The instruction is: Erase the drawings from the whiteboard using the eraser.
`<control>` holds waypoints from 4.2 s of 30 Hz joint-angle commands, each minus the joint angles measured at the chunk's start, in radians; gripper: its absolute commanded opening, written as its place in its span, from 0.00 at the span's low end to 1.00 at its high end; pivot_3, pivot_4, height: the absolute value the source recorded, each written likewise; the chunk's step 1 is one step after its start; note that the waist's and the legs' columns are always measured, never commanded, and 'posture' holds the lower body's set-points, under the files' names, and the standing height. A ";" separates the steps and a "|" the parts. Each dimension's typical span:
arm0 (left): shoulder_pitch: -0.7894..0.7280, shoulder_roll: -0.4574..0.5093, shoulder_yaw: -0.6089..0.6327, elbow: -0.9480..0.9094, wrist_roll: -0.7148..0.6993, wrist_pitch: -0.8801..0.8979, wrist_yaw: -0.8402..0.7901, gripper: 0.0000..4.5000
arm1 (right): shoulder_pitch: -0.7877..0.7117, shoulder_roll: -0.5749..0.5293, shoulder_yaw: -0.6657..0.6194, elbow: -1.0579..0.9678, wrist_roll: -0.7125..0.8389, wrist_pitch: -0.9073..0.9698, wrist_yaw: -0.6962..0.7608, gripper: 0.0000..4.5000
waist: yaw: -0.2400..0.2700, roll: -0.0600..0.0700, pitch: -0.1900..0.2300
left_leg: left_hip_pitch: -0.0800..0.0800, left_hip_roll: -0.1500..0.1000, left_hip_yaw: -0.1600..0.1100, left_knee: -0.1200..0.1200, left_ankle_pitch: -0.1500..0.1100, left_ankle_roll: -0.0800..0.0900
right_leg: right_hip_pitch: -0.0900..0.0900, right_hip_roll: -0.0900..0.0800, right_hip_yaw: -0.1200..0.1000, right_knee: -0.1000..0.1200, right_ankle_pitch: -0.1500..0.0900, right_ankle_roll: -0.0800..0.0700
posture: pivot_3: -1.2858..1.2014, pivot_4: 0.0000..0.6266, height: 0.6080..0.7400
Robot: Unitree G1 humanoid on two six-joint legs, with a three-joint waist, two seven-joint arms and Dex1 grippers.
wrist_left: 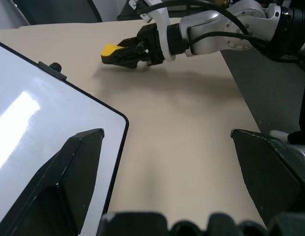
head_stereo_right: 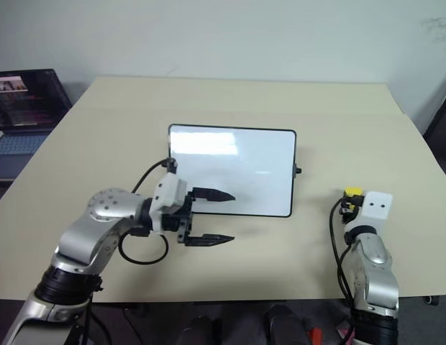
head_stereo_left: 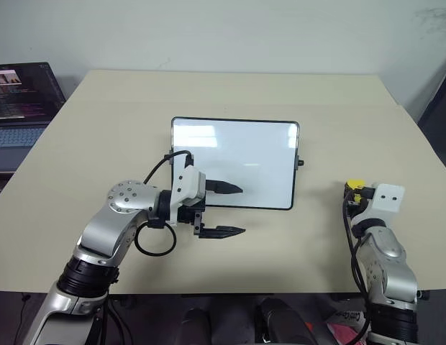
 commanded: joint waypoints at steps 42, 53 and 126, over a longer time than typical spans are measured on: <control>0.020 0.002 0.024 -0.020 -0.013 -0.019 0.015 1.00 | 0.009 -0.040 0.035 -0.048 0.017 -0.026 -0.001 0.47 | 0.001 0.000 0.000 | 0.000 0.000 0.000 0.000 0.000 0.000 | 0.000 0.000 0.000 0.000 0.000 0.000 | 0.52 0.24 1.00; -0.019 -0.039 0.039 0.005 -0.018 -0.067 0.031 1.00 | 0.048 -0.061 0.056 -0.061 0.016 -0.079 0.048 0.47 | 0.003 0.000 0.000 | 0.000 0.000 0.000 0.000 0.000 0.000 | 0.000 0.000 0.000 0.000 0.000 0.000 | 0.52 0.24 1.00; -0.024 -0.079 0.028 0.026 0.013 -0.070 0.047 1.00 | -0.045 0.016 0.109 0.180 0.034 -0.378 0.119 0.74 | 0.000 0.001 0.000 | 0.006 0.000 0.002 -0.001 0.000 0.000 | 0.004 0.001 0.001 0.000 0.000 0.000 | 0.52 0.24 1.00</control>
